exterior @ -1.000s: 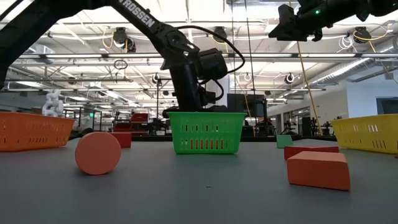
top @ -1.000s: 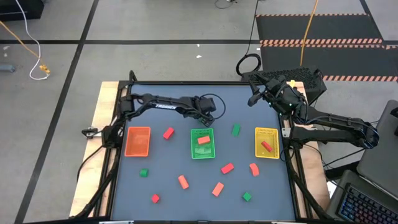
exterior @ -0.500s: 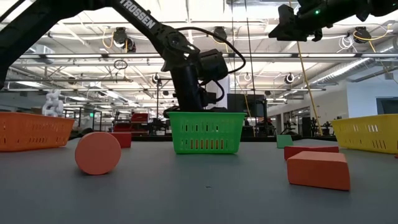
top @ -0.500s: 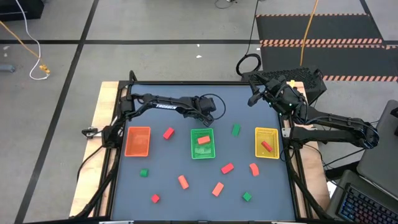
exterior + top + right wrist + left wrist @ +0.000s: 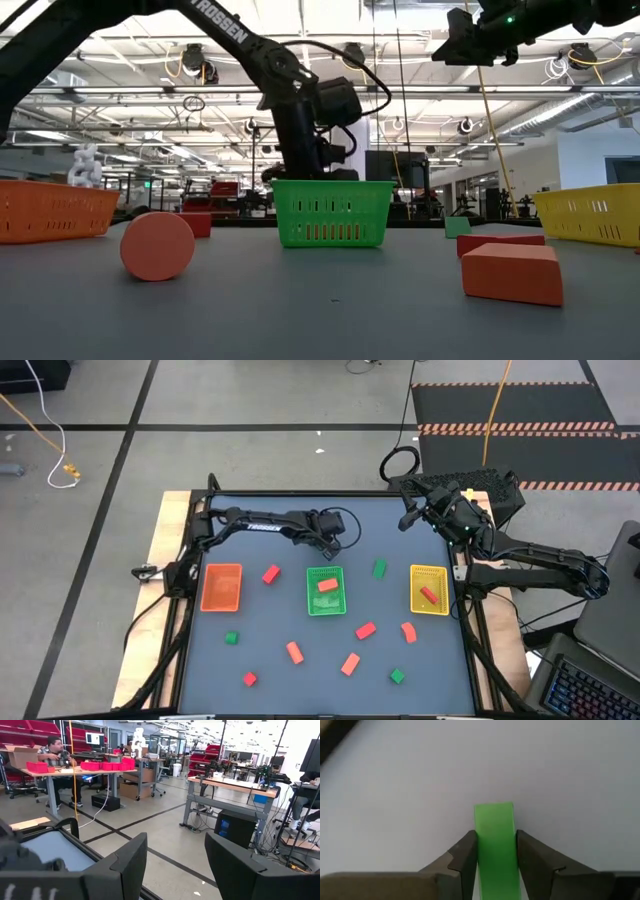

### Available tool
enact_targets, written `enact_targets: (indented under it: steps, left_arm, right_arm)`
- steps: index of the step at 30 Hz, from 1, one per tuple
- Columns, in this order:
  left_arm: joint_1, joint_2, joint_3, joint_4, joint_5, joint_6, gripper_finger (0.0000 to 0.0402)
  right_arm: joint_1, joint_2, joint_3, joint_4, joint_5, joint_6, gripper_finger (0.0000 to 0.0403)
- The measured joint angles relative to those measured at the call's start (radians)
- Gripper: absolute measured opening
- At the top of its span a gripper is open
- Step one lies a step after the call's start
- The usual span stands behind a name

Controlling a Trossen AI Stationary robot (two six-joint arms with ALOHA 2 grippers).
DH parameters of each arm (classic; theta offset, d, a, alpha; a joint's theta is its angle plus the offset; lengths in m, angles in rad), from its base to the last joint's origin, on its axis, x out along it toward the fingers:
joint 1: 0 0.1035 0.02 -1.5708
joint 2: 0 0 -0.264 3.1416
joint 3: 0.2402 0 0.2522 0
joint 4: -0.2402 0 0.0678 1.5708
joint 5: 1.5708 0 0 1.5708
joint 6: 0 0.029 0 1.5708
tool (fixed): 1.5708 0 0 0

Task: Sort & place blocks by color
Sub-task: Put the green block into the orange bin

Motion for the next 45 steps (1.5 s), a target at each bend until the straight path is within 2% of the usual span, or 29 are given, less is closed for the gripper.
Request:
enact_targets:
  steps: [7, 12, 20, 26, 35, 41, 45]
  left_arm:
    - [0.008, -0.127, 0.014, -0.103, -0.004, 0.059, 0.0102]
    - [-0.008, -0.262, 0.014, -0.235, -0.013, 0.062, 0.0112]
    - [-0.089, -0.410, 0.012, -0.543, -0.157, -0.056, 0.0108]
    - [-0.156, -0.460, -0.041, -0.660, -0.210, -0.176, 0.0113]
    - [-0.173, -0.509, -0.295, -0.670, -0.205, -0.267, 0.0114]
    - [-0.150, -0.695, -0.514, -0.532, -0.117, -0.303, 0.0102]
    - [-0.144, -0.841, -0.620, -0.491, -0.099, -0.343, 0.0104]
  right_arm:
    - [0.000, 0.000, 0.000, -0.001, 0.000, -0.002, 0.0196]
    - [0.000, 0.004, 0.000, 0.002, 0.000, -0.006, 0.0196]
    - [0.000, 0.013, 0.000, 0.000, 0.000, -0.005, 0.0196]
    - [0.000, 0.013, 0.000, 0.002, 0.000, 0.001, 0.0196]
    - [0.000, 0.013, 0.000, 0.002, 0.000, 0.002, 0.0196]
    - [0.000, 0.014, 0.000, -0.001, 0.000, 0.001, 0.0196]
    - [0.000, 0.014, 0.000, 0.000, 0.000, 0.002, 0.0196]
